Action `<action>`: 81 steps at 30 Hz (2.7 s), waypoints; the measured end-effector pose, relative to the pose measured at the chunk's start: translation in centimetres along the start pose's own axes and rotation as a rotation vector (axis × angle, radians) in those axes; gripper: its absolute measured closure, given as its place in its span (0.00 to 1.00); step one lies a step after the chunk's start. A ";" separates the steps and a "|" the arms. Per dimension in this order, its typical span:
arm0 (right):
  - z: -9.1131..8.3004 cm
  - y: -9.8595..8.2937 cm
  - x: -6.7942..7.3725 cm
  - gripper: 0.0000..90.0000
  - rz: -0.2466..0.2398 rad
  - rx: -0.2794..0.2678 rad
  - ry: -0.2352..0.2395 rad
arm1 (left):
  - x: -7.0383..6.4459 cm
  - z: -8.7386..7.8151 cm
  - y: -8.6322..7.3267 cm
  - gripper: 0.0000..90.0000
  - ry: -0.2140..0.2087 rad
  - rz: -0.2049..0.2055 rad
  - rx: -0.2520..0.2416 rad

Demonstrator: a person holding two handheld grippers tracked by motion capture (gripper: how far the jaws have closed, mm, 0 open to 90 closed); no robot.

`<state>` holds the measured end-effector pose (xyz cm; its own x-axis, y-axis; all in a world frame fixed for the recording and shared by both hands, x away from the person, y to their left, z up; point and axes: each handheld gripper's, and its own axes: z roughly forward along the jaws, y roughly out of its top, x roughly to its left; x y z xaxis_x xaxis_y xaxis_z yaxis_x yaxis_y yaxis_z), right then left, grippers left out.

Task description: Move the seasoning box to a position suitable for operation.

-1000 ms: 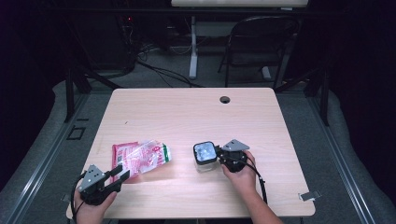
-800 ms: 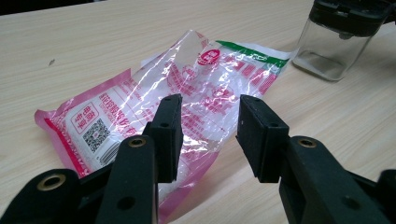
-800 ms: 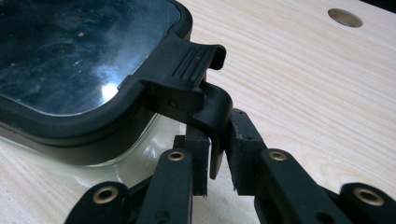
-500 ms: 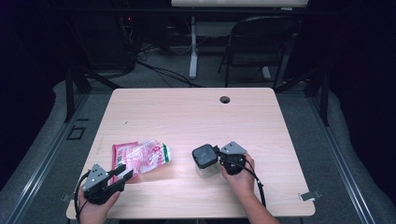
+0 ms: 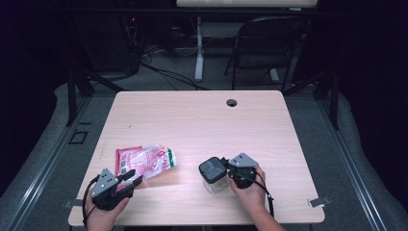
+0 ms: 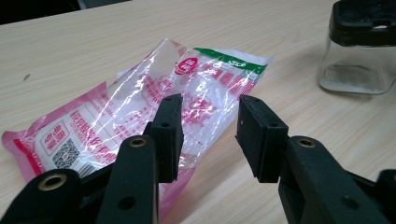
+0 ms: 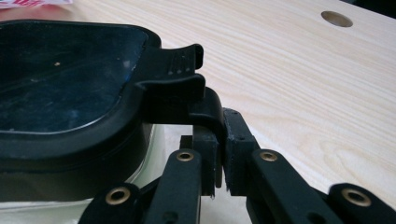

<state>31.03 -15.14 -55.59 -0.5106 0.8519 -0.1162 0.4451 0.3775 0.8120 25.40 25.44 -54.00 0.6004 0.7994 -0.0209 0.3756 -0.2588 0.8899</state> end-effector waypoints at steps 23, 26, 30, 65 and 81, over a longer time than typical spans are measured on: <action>-3.3 -2.2 1.0 0.89 0.028 0.068 0.041 | -1.8 2.2 1.0 0.65 -0.059 0.031 0.005; -3.5 -2.2 1.1 0.89 0.049 0.070 0.063 | -1.8 2.3 1.1 0.65 -0.062 0.038 0.006; -4.0 -1.9 1.3 0.86 0.060 0.104 0.089 | -1.9 2.5 1.2 0.65 -0.068 0.039 0.007; -7.6 0.7 -0.3 0.69 0.135 0.231 0.233 | -3.6 2.9 3.0 0.64 -0.139 0.057 0.057; -7.2 3.5 -0.2 0.74 0.124 0.198 0.266 | -7.5 5.3 5.5 0.76 -0.254 0.132 0.143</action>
<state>27.38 -16.61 -48.61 -0.6064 0.7808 0.1504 0.6361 0.3629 0.6809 26.75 15.16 -51.38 0.8006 0.5979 -0.0385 0.3672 -0.4390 0.8200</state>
